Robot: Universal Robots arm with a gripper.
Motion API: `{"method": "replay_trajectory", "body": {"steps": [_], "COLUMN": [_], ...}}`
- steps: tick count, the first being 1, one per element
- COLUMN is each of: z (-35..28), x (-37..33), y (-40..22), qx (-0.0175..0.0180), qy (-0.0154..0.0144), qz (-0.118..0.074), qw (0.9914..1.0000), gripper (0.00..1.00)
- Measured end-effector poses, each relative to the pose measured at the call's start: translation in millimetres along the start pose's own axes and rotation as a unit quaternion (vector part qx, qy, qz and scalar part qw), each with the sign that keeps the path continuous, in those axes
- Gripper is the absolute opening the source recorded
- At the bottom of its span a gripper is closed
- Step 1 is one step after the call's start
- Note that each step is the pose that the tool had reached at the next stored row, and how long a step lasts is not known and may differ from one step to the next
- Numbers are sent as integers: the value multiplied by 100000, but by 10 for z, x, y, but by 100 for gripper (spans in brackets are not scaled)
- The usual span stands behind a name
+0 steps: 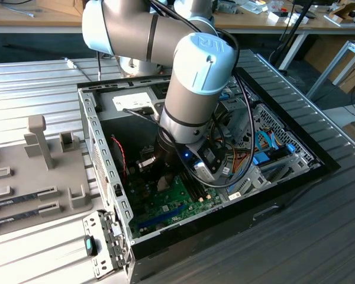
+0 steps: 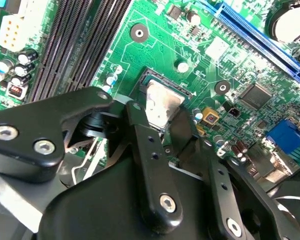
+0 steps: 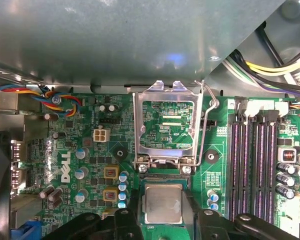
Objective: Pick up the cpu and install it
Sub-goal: 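Place the cpu into insertion slot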
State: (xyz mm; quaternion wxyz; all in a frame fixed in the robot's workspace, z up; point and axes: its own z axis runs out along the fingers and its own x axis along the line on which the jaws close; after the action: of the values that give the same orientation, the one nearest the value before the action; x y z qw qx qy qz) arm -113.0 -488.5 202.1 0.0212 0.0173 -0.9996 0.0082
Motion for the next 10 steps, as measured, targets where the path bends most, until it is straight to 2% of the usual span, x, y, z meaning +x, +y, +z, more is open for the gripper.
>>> {"method": "replay_trajectory", "body": {"steps": [1,4,6,10], "z": [0,0,-23,-51], "x": [0,0,1,3], "y": [0,0,0,-1], "qx": [6,15,-27,-260], "qy": [6,12,-1,0], "qz": [0,-1,11,7], "qw": [100000,100000,100000,100000], "gripper": [47,47,47,47]}}
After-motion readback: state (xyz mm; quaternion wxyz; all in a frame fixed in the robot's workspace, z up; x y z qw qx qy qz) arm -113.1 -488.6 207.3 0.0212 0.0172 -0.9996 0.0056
